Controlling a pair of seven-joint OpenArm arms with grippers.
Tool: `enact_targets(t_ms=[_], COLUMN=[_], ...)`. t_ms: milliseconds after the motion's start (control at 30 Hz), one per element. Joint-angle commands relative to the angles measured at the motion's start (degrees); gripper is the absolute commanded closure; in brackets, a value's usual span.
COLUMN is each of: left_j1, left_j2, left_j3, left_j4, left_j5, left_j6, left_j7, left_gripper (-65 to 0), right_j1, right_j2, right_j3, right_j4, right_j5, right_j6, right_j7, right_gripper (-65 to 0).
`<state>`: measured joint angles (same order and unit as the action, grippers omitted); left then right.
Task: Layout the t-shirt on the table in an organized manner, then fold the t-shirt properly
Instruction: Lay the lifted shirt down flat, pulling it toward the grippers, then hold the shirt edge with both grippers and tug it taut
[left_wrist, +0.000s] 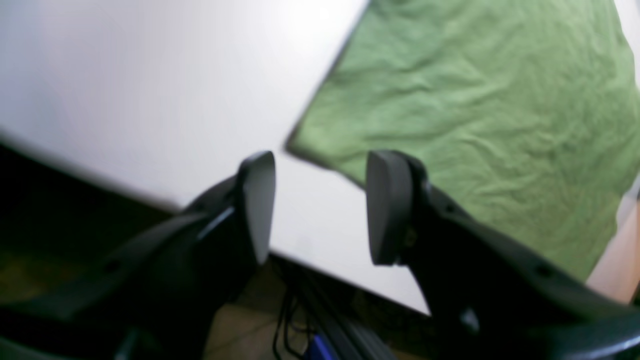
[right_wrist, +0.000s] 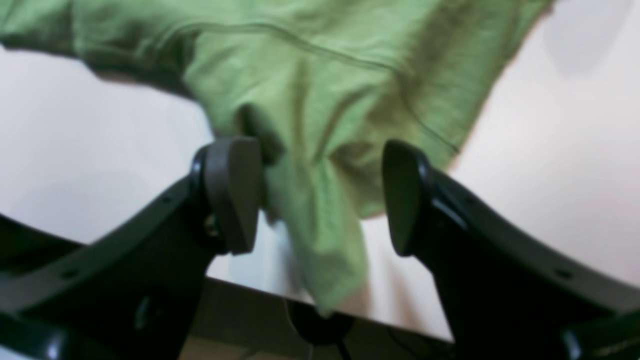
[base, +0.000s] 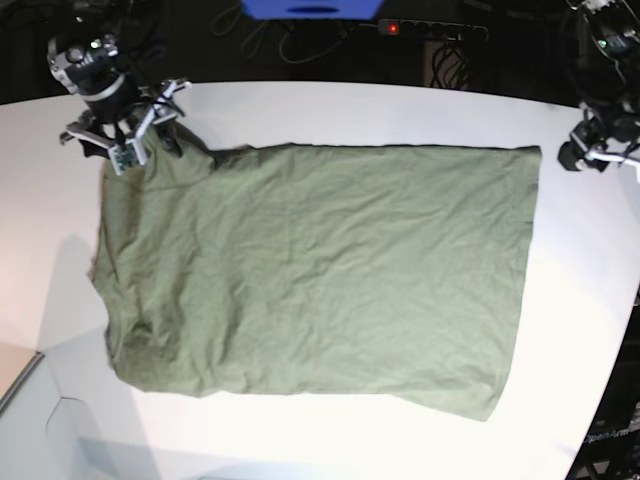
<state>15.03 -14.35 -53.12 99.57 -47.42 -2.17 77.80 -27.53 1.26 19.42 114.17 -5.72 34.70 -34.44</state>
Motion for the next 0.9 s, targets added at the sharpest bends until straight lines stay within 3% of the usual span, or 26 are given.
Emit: enact_targets(t_ms=[0,200,300,433,567,633,867], left_j1=[-0.6,-5.9,-9.7,-13.5,-14.2,-14.0,-13.8], left_j2=[-1.5,-1.1,1.4,3.2,3.8,3.6,1.8], left_j3=[-1.9,-3.4,-3.3,-0.8,3.0,5.0,10.5], left_j4=[2.5,4.4,2.6,-3.3,-9.2,-12.1,-17.9], left_j5=[-1.2,-1.2,-0.5,-0.4,-0.5,-0.4,5.7], left_j6=[-0.2,-0.2,-0.2,-0.2,-0.1,0.3,0.2], left_j7=[-0.5,-0.1,-0.5,-0.6,-1.0,-2.5,-10.2], left_gripper=[-29.1,-28.9,-28.8,-25.0,-3.5,0.0,0.0], right_j1=[0.0,3.7,6.1,8.7,9.3,9.7,11.1], right_j2=[0.3,-2.6,-3.3,-3.3,-3.3,-3.4,-3.4], right_j3=[0.8,5.9,6.6,6.7,6.7,6.7,6.4], right_j4=[1.2,0.2,-2.8,-8.1,-10.1,-10.1,-10.3], right_j5=[0.0,0.0,0.0,-0.2,-0.2,-0.2,-0.2], right_j6=[-0.4,-0.4,-0.4,-0.4,-0.4,-0.4,-0.4], right_j7=[1.1,0.5,0.5,0.5,0.5,0.5,0.5], right_gripper=[-39.0,-38.9,-37.9,-27.6,-8.1,0.0,0.0])
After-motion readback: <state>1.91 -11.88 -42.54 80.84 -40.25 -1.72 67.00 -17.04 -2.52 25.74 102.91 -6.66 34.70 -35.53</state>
